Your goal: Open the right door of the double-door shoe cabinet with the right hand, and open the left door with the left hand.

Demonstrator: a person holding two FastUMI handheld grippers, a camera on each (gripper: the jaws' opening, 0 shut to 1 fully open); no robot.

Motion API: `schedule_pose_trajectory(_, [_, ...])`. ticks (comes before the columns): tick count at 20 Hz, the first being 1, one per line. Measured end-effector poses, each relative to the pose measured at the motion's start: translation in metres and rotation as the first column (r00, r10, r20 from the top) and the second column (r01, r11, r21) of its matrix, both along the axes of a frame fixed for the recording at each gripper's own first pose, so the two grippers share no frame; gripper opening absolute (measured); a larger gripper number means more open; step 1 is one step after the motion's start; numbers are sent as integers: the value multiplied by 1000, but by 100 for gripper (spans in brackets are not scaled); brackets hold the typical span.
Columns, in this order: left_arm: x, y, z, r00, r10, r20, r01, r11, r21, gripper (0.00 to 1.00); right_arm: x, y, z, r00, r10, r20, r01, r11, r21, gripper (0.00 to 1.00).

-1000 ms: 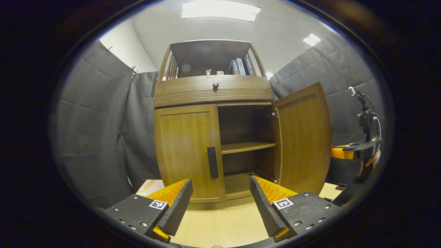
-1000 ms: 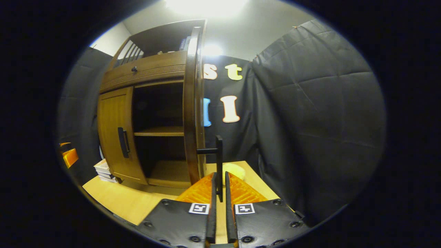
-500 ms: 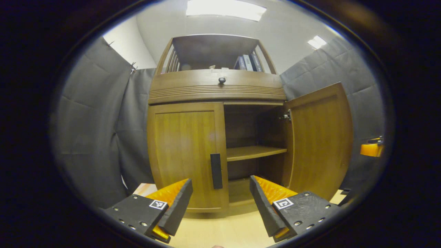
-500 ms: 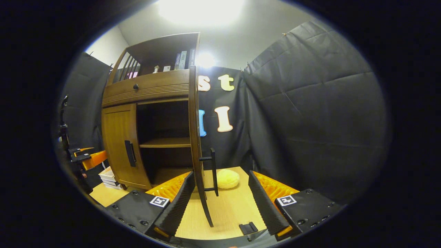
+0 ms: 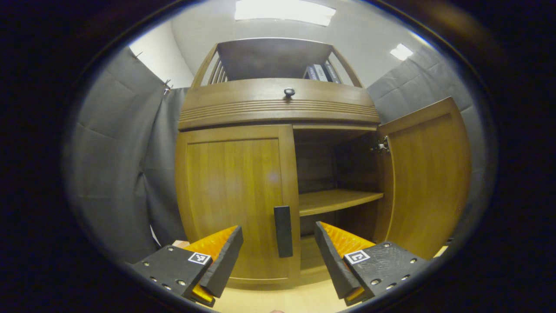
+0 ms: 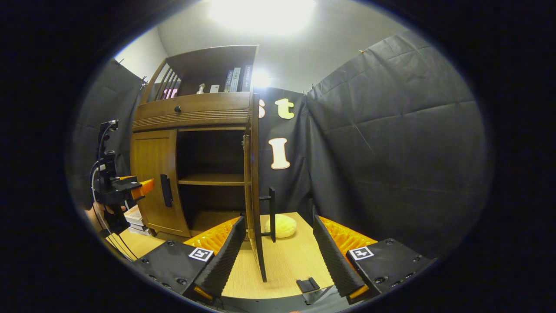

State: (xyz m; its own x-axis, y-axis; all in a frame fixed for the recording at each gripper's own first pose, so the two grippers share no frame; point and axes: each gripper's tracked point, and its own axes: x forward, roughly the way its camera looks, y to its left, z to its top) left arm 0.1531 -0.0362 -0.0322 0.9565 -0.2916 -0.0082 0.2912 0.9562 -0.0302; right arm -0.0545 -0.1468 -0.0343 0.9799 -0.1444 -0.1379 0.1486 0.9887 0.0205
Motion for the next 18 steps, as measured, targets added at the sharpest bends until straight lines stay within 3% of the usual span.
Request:
schedule_pose_trajectory(4, [30, -6, -14, 1000, 6, -12, -6, 1000, 3, 96, -14, -5, -6, 999, -30, -20, 30, 1000, -3, 92])
schedule_pose_trajectory(5, [38, -7, -16, 1000, 6, -10, -6, 1000, -4, 95, -16, -7, -7, 999, -38, -25, 38, 999, -7, 98])
schedule_pose_trajectory(6, [44, -10, -17, 1000, 7, -11, -7, 1000, -15, 95, -18, -10, -8, 998, -48, -29, 48, 999, -11, 92])
schedule_pose_trajectory(8, [57, -13, -24, 1000, 13, -17, -13, 999, -32, 95, -20, -11, -10, 997, -62, -37, 62, 998, -10, 92])
schedule_pose_trajectory(9, [62, -14, -28, 1000, 17, -26, -18, 999, -36, 95, -22, -11, -12, 997, -63, -42, 63, 998, -7, 97])
schedule_pose_trajectory(13, [90, -26, -44, 997, 31, -65, -32, 999, -20, 93, -28, -11, -18, 996, -59, -59, 58, 998, -15, 92])
schedule_pose_trajectory(15, [97, -36, -57, 995, 18, -99, -20, 1000, -11, 92, -27, -11, -17, 997, -55, -60, 54, 998, -18, 97])
schedule_pose_trajectory(18, [100, -40, -71, 991, 32, -129, -33, 999, -1, 80, -26, -11, -19, 997, -43, -67, 42, 999, -19, 97])
